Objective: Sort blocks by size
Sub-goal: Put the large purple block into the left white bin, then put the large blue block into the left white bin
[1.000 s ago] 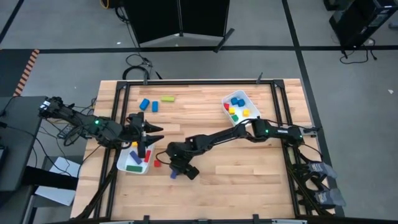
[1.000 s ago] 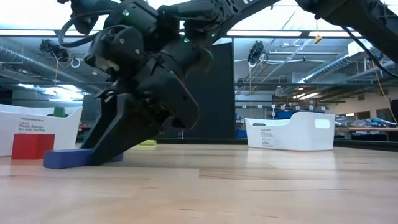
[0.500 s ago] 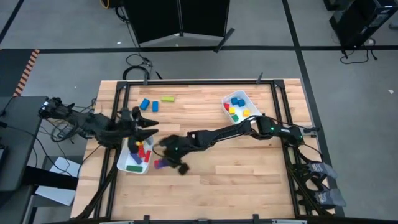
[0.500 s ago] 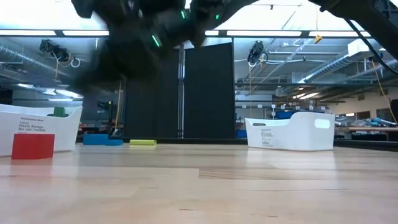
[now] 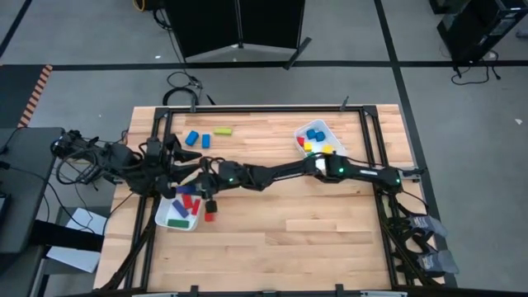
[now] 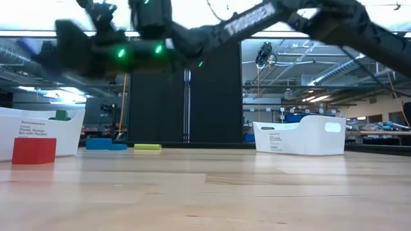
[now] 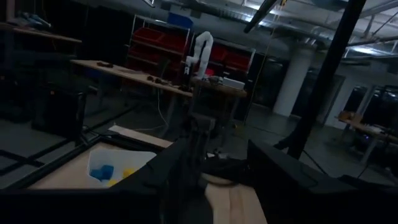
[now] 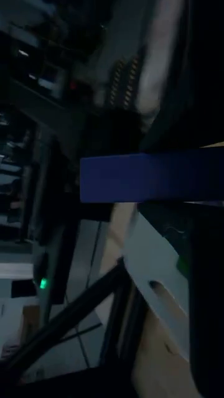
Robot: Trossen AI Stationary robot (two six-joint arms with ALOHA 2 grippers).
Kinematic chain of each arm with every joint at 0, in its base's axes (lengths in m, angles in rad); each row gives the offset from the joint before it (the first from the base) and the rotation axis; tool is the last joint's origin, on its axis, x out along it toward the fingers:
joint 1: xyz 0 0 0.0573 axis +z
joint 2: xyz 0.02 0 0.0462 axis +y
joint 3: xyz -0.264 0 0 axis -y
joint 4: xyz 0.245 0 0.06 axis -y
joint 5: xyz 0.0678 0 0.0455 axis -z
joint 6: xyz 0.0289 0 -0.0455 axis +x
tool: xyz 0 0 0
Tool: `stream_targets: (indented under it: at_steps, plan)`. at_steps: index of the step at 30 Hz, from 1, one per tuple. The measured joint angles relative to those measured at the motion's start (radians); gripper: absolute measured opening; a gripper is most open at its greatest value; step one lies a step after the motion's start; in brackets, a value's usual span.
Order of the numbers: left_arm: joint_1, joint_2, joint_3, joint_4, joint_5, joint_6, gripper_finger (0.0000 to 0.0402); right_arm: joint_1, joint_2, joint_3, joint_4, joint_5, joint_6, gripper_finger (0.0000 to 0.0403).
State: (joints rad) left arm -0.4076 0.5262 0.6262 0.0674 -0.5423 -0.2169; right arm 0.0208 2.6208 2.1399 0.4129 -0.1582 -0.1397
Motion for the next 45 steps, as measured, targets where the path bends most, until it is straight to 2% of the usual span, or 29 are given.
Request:
stream_targets:
  at_steps: [2,3,8,10,12,14,18,21,25,27,30,33,36,41,45]
  plan:
    - [0.0,0.0,0.0,-0.002,-0.002,0.0,0.0177,0.0,0.054,0.067,-0.019,-0.02,0.022,0.0119]
    - [0.0,-0.001,0.0,-0.002,-0.004,-0.001,0.0177,0.001,0.071,0.104,-0.048,-0.026,0.032,0.0135]
    - [0.0,0.0,0.0,-0.022,-0.031,-0.021,0.0177,-0.007,0.085,0.182,-0.138,-0.066,0.044,0.0285]
    - [0.0,-0.001,0.0,-0.049,-0.084,-0.04,0.0177,-0.017,0.074,0.181,-0.162,-0.071,0.044,0.0325]
    - [0.001,-0.001,0.0,-0.095,-0.154,-0.078,0.0177,-0.029,0.06,0.181,-0.184,-0.072,0.045,0.0343]
    - [0.008,-0.001,0.0,-0.142,-0.202,-0.12,0.0177,-0.044,0.042,0.176,-0.197,-0.095,0.062,0.0345]
    - [0.039,0.006,0.025,-0.344,-0.192,-0.238,0.0172,-0.067,-0.033,0.058,-0.178,-0.114,0.074,0.032]
    - [0.059,0.02,0.039,-0.458,-0.178,-0.266,0.0172,-0.072,-0.127,-0.132,-0.084,-0.058,0.041,0.0294]
    - [0.092,0.034,0.065,-0.51,-0.116,-0.262,0.0172,-0.061,-0.304,-0.456,0.105,0.006,0.028,0.0269]
    - [0.11,0.041,0.072,-0.525,-0.106,-0.257,0.0172,-0.04,-0.379,-0.593,0.144,0.024,0.027,0.0264]
    - [0.133,0.044,0.076,-0.538,-0.083,-0.245,0.0172,0.02,-0.413,-0.711,0.149,0.071,0.034,0.0265]
    - [0.15,0.043,0.077,-0.535,-0.063,-0.241,0.0172,0.097,-0.376,-0.72,0.196,0.162,0.064,0.0277]
    - [0.155,0.043,0.077,-0.535,-0.044,-0.24,0.0172,0.153,-0.315,-0.652,0.201,0.244,0.022,0.0297]
    - [0.154,0.044,0.077,-0.536,-0.02,-0.244,0.0171,0.179,-0.216,-0.516,0.091,0.296,0.073,0.0334]
    - [0.183,0.043,0.077,-0.61,-0.027,-0.273,0.0171,0.177,-0.228,-0.48,-0.025,0.39,0.102,0.0348]
